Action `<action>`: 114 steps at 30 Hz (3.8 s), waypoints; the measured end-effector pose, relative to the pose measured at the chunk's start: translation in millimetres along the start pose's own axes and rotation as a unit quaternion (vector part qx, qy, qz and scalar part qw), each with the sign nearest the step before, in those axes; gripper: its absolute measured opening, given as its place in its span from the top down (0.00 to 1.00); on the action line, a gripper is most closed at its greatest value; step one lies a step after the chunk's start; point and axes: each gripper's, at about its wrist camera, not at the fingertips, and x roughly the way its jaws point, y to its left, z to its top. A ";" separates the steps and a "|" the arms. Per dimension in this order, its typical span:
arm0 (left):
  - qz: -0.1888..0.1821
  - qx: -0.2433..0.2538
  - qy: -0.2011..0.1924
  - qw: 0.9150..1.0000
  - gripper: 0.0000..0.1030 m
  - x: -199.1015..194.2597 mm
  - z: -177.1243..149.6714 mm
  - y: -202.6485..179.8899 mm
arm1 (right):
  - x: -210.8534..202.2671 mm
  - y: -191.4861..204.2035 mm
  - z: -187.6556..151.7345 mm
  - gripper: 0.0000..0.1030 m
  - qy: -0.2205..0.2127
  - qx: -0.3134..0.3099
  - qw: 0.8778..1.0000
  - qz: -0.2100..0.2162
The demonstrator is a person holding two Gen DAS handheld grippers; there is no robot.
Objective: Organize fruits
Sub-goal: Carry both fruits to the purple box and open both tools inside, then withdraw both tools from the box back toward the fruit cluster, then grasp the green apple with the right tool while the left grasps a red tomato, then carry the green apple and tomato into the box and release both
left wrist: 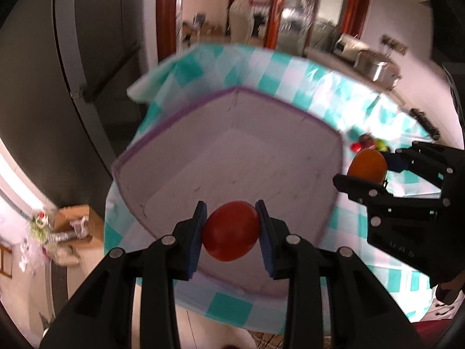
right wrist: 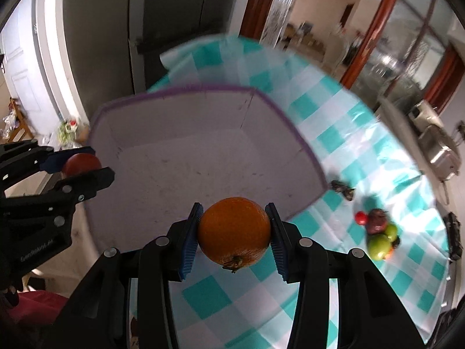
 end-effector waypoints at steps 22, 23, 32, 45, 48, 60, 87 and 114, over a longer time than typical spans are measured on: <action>0.068 -0.034 0.340 0.937 0.65 183.4 52.4 31.2 | 238.8 1.2 81.6 0.55 0.306 -0.104 0.940 0.108; 0.069 -0.035 0.344 0.936 0.64 182.6 49.9 31.5 | 239.5 -0.1 83.0 0.43 0.305 -0.104 0.941 0.105; 0.077 -0.046 0.121 0.989 0.38 68.9 76.4 30.2 | 123.0 -50.8 121.5 0.25 0.123 0.002 0.988 0.097; 0.058 -0.022 -0.190 0.980 0.01 -168.8 44.2 -76.8 | -102.6 -137.3 -108.8 0.14 -0.072 0.210 0.975 -0.029; -0.006 0.010 -0.134 0.991 0.01 -144.0 20.0 -126.9 | -88.3 -152.0 -168.1 0.14 -0.003 0.256 0.965 -0.062; -0.088 0.245 0.016 0.965 0.02 26.7 -60.0 -265.6 | -5.9 -217.0 -272.0 0.15 0.068 0.355 0.930 -0.069; -0.049 0.201 0.081 0.975 0.05 252.7 -16.3 -293.9 | 177.7 -356.9 -182.8 0.45 0.023 0.370 0.925 -0.087; -0.112 0.256 0.038 0.959 0.66 324.7 88.4 -364.4 | 116.6 -316.3 -263.3 0.44 -0.008 0.326 0.941 -0.096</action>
